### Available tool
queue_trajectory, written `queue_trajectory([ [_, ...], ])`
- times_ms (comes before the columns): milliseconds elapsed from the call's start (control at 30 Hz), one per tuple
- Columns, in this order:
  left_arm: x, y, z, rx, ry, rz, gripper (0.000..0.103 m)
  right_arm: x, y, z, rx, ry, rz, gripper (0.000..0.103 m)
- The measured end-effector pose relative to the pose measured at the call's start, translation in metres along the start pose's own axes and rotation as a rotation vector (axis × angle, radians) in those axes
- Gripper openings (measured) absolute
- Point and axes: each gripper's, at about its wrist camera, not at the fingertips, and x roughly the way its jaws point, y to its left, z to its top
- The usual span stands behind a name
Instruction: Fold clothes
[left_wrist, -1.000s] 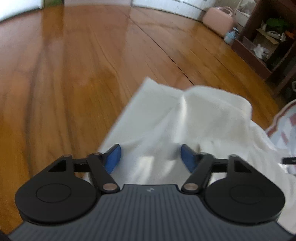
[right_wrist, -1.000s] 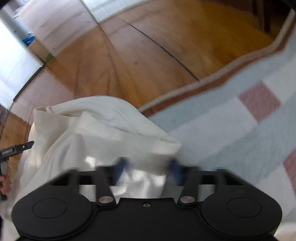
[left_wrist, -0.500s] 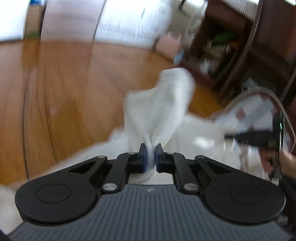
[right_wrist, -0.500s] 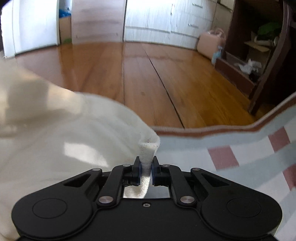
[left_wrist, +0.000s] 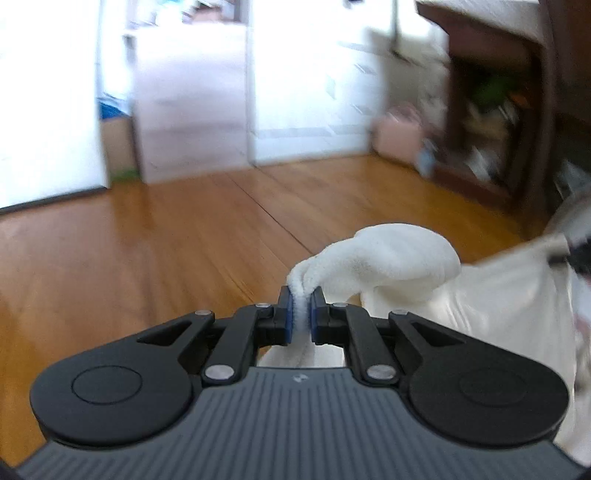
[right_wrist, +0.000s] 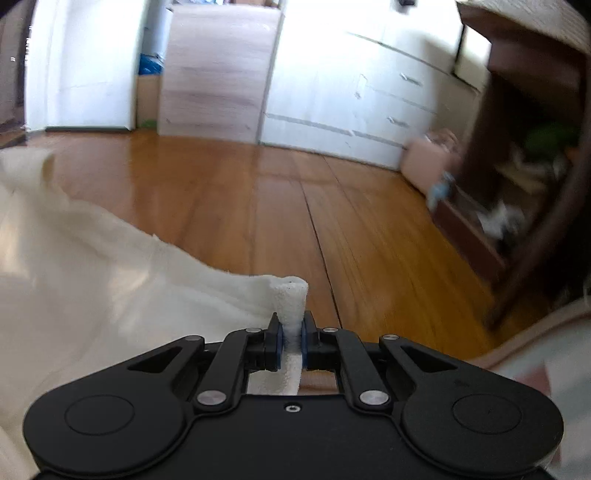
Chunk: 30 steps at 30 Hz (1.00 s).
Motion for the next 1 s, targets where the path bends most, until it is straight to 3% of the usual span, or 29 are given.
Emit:
queue_trajectory([
  [100, -0.011, 0.024, 0.028, 0.022, -0.074, 0.096, 0.008, 0.01, 0.005, 0.052, 0.002, -0.045, -0.015, 0.009],
  [233, 0.0, 0.057, 0.061, 0.004, -0.128, 0.189, 0.009, 0.042, 0.01, 0.125, 0.105, -0.171, -0.085, 0.009],
  [300, 0.027, 0.067, 0.068, -0.002, -0.106, 0.245, 0.012, 0.065, 0.021, 0.152, 0.142, -0.214, -0.118, 0.009],
  [367, 0.068, 0.077, 0.066, -0.027, -0.023, 0.298, 0.027, 0.093, 0.039, 0.16, 0.139, -0.203, -0.148, 0.012],
  [433, 0.091, 0.085, 0.052, -0.058, 0.054, 0.326, 0.044, 0.121, 0.058, 0.154, 0.102, -0.129, -0.195, 0.031],
  [533, 0.088, 0.097, 0.014, -0.168, 0.154, 0.263, 0.044, 0.136, 0.073, 0.116, 0.041, -0.068, -0.234, 0.037],
  [633, 0.056, 0.1, -0.031, -0.289, 0.201, 0.182, 0.049, 0.119, 0.07, 0.064, 0.093, 0.011, -0.142, 0.04],
  [800, -0.003, 0.091, -0.099, -0.425, 0.27, 0.219, 0.05, 0.071, 0.06, -0.018, 0.267, 0.149, 0.048, 0.04],
  [1000, -0.063, 0.073, -0.153, -0.583, 0.233, 0.237, 0.052, 0.0, 0.069, -0.077, 0.294, 0.203, 0.151, 0.041],
])
